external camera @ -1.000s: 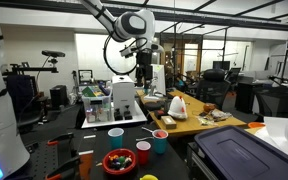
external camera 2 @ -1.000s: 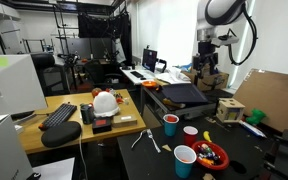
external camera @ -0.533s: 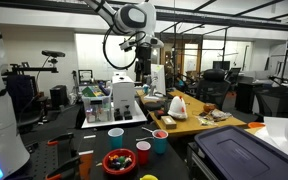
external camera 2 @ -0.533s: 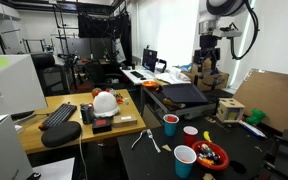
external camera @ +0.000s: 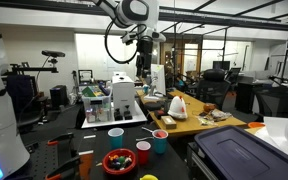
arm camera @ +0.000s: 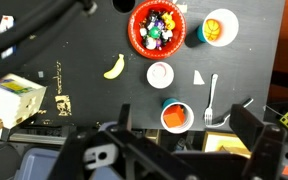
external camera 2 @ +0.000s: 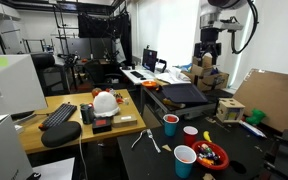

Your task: Pick up the orange object and put it in the cup

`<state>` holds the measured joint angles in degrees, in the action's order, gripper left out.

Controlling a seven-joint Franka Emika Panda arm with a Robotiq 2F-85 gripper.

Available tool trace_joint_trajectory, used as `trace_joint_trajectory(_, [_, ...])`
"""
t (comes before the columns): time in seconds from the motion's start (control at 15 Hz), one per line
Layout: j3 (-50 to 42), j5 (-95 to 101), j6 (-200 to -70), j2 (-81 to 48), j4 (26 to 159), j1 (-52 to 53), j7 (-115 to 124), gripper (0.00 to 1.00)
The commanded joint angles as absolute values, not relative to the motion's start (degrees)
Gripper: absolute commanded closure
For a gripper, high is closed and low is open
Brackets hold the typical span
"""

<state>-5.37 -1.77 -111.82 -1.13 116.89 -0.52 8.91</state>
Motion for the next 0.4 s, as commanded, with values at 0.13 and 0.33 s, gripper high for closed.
trace_joint_trajectory(0.13, [-4.4, -1.8, -111.1, 0.4, 116.0, -1.5, 10.1, 0.00])
trace_joint_trajectory(0.33, [-4.5, -1.8, -111.3, -1.2, 115.8, -1.6, 9.1, 0.00])
